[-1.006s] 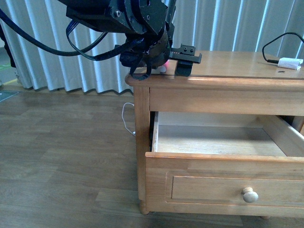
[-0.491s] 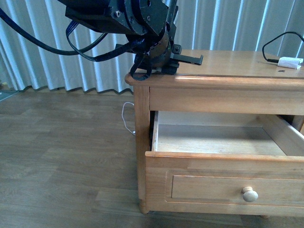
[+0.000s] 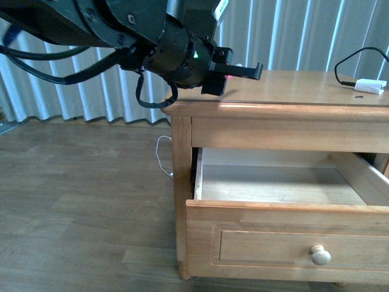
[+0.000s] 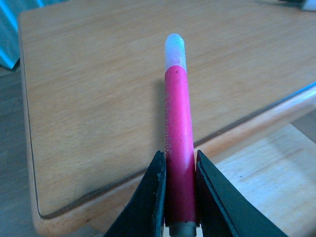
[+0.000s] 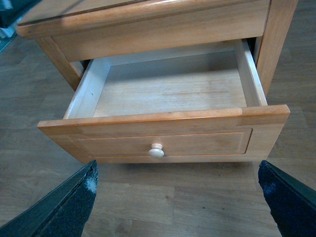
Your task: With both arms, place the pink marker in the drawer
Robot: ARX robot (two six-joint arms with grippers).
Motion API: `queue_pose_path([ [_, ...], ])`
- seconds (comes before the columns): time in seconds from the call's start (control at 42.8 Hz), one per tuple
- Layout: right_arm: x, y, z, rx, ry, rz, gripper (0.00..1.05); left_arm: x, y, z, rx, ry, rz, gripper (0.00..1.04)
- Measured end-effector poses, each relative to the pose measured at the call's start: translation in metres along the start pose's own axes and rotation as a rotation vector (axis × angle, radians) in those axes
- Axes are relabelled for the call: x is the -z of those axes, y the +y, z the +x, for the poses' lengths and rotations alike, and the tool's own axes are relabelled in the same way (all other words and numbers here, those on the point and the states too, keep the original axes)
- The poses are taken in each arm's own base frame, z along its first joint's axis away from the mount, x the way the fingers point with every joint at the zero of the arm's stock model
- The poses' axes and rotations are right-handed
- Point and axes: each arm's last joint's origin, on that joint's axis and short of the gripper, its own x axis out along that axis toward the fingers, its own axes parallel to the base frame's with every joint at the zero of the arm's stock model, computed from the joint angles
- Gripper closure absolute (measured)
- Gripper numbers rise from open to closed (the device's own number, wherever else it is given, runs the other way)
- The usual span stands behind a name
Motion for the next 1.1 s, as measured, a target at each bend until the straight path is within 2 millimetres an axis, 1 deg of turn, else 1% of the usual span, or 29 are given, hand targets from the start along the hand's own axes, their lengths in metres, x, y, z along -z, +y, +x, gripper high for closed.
queue_pose_path([
  [0.117, 0.000, 0.000, 0.000, 0.000, 0.000, 0.000, 0.09, -0.008, -0.006, -0.024, 0.074, -0.041, 0.025, 0.90],
  [0.187, 0.000, 0.000, 0.000, 0.000, 0.000, 0.000, 0.09, -0.010, -0.012, -0.038, 0.138, -0.052, 0.051, 0.90],
  [0.234, 0.000, 0.000, 0.000, 0.000, 0.000, 0.000, 0.09, -0.005, -0.017, -0.047, 0.199, -0.049, 0.081, 0.90],
  [0.281, 0.000, 0.000, 0.000, 0.000, 0.000, 0.000, 0.09, 0.001, -0.021, -0.050, 0.224, -0.037, 0.101, 0.90],
  [0.374, 0.000, 0.000, 0.000, 0.000, 0.000, 0.000, 0.09, 0.012, -0.027, -0.051, 0.252, -0.009, 0.135, 0.90],
  [0.608, 0.000, 0.000, 0.000, 0.000, 0.000, 0.000, 0.09, 0.032, -0.032, -0.038, 0.252, 0.038, 0.190, 0.90],
  [0.818, 0.000, 0.000, 0.000, 0.000, 0.000, 0.000, 0.09, 0.065, -0.044, -0.010, 0.249, 0.112, 0.209, 0.90],
  [0.935, 0.000, 0.000, 0.000, 0.000, 0.000, 0.000, 0.09, 0.075, -0.049, 0.002, 0.256, 0.130, 0.207, 0.90],
  [1.099, 0.000, 0.000, 0.000, 0.000, 0.000, 0.000, 0.09, 0.081, -0.053, 0.014, 0.257, 0.140, 0.201, 0.90],
])
